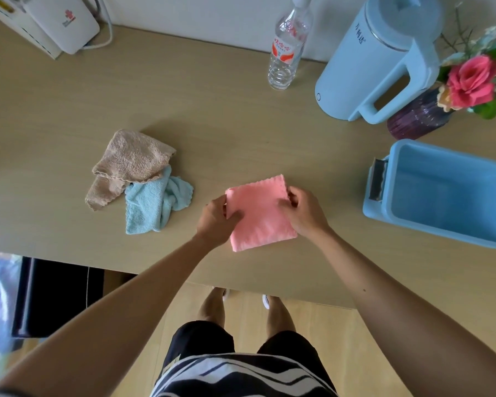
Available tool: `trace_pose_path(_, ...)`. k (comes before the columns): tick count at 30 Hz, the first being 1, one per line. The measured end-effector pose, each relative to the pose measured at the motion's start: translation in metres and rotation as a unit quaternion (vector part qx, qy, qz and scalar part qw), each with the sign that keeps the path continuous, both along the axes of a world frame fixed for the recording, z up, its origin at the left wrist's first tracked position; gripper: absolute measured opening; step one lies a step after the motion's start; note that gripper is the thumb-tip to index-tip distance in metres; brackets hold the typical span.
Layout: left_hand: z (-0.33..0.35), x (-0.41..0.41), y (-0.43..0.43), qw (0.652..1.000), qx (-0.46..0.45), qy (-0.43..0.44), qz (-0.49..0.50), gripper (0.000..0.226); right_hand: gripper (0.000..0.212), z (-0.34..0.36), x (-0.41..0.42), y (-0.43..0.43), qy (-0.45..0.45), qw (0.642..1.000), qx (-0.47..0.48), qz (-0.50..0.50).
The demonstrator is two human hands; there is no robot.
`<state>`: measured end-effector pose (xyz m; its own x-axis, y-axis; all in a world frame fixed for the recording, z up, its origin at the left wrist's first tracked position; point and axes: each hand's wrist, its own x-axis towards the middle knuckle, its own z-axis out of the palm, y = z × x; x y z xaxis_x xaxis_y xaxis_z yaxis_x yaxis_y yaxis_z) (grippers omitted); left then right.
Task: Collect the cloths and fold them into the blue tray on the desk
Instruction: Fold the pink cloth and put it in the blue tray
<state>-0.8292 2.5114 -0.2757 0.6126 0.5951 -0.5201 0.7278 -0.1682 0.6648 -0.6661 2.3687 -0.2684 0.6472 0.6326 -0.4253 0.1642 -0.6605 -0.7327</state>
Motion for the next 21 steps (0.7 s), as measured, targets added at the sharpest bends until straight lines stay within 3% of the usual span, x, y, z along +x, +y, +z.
trace_pose_path(5, -0.007, 0.005, -0.004, 0.999, 0.049, 0.009, 0.01, 0.046, 0.028, -0.023, 0.004, 0.002, -0.018, 0.998, -0.053, 0.0)
trace_pose_path(7, -0.007, 0.003, -0.01, 0.991, 0.131, 0.017, -0.015, 0.057, 0.018, -0.025, 0.002, 0.001, -0.038, 0.997, -0.071, 0.0)
trace_pose_path(8, -0.007, 0.001, -0.013, 0.977, 0.207, 0.013, -0.051, 0.064, 0.007, -0.023, 0.001, 0.001, -0.051, 0.995, -0.083, -0.001)
trace_pose_path(10, -0.007, -0.002, -0.018, 0.927, 0.337, -0.017, -0.16, 0.074, 0.023, -0.02, -0.006, -0.001, -0.155, 0.984, -0.087, 0.002)
trace_pose_path(11, -0.009, -0.003, -0.021, 0.907, 0.356, -0.03, -0.225, 0.077, 0.033, -0.019, -0.01, -0.003, -0.223, 0.972, -0.072, 0.014)
trace_pose_path(13, -0.016, -0.004, -0.024, 0.881, 0.342, -0.018, -0.326, 0.082, 0.04, -0.014, -0.022, -0.006, -0.305, 0.95, -0.032, 0.061)
trace_pose_path(17, -0.029, -0.008, -0.017, 0.875, 0.284, 0.063, -0.386, 0.09, 0.039, -0.02, -0.046, -0.028, -0.307, 0.933, -0.069, 0.175)
trace_pose_path(21, -0.026, -0.002, -0.014, 0.875, 0.282, 0.083, -0.384, 0.09, 0.045, -0.022, -0.057, -0.047, -0.286, 0.945, -0.103, 0.118)
